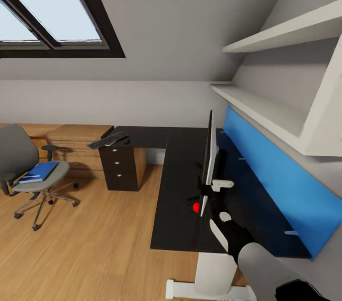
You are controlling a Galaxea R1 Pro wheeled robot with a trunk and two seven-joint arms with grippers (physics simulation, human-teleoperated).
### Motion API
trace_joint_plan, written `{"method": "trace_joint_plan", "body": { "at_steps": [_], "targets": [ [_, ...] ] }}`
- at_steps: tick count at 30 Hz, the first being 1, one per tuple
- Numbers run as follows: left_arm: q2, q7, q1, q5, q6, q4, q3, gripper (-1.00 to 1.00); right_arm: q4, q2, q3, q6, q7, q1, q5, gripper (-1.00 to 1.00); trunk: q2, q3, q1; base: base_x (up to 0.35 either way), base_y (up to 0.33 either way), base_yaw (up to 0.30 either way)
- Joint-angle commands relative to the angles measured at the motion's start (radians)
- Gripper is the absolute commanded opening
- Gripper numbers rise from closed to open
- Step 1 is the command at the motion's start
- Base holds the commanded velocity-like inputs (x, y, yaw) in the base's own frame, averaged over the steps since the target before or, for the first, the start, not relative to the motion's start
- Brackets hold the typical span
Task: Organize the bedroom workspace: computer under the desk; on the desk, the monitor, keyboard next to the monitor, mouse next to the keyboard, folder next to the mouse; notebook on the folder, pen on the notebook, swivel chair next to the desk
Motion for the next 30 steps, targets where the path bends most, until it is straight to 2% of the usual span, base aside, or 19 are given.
{"method": "trace_joint_plan", "body": {
  "at_steps": [1, 30],
  "targets": [
    [0.000, 0.006, -0.001, -0.003, -0.002, 0.000, -0.001, 1.00, 0.001, -0.001, 0.008, -0.004, -0.007, -0.001, -0.010, 1.00, -0.002, -0.002, 0.000, -0.109, 0.000, 0.000],
    [0.000, 0.006, -0.001, -0.003, -0.002, 0.000, 0.001, 1.00, 0.000, -0.001, 0.009, -0.004, -0.007, -0.001, -0.010, 1.00, -0.002, -0.002, 0.000, -0.041, 0.000, 0.000]
  ]
}}
